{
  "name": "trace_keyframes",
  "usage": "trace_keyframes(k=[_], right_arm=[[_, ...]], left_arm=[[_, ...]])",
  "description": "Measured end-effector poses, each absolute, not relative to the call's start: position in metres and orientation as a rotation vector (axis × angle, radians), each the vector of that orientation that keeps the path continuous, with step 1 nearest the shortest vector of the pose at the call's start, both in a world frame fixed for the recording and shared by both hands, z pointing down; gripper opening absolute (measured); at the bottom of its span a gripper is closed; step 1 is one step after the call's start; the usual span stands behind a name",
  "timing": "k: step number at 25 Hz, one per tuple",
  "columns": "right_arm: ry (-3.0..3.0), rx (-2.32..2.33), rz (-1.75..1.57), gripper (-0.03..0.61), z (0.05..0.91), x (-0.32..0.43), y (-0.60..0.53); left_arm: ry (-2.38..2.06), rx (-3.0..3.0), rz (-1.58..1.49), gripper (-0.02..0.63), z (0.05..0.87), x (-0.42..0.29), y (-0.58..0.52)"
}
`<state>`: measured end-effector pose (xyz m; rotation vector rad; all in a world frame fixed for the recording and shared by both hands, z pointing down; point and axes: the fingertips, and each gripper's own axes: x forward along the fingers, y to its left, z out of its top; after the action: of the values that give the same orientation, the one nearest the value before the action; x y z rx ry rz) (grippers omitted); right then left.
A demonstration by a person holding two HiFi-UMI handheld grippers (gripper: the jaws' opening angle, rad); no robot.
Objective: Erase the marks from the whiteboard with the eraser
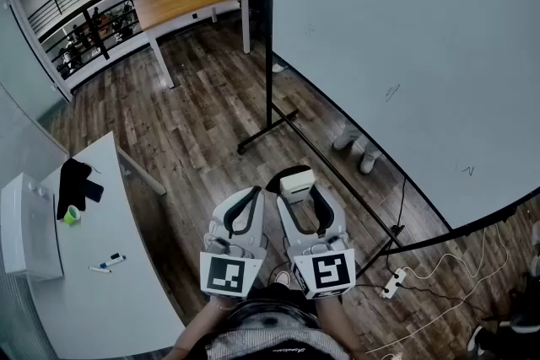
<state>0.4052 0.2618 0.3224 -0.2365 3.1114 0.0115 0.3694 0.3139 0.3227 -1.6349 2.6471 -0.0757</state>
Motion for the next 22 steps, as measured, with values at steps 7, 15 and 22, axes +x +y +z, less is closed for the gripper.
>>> trace_keyframes(k=[7,15,22], right_arm=[[3.094,-0.195,-0.040,0.238,0.324,0.406,0.248],[3.103,-0.144,-0.056,0.239,0.327,0.403,0.227],[3.107,-0.134,0.002,0.239,0.328,0.376,0.214]], left_arm=[[2.656,-1.608,-0.056,-0.002,0.324,0.370,0.302],[2.673,-1.598,-0.045,-0.002,0.329,0.370,0.281],[2.693,-1.593,-0.032,-0.002,0.336,0.341,0.267]])
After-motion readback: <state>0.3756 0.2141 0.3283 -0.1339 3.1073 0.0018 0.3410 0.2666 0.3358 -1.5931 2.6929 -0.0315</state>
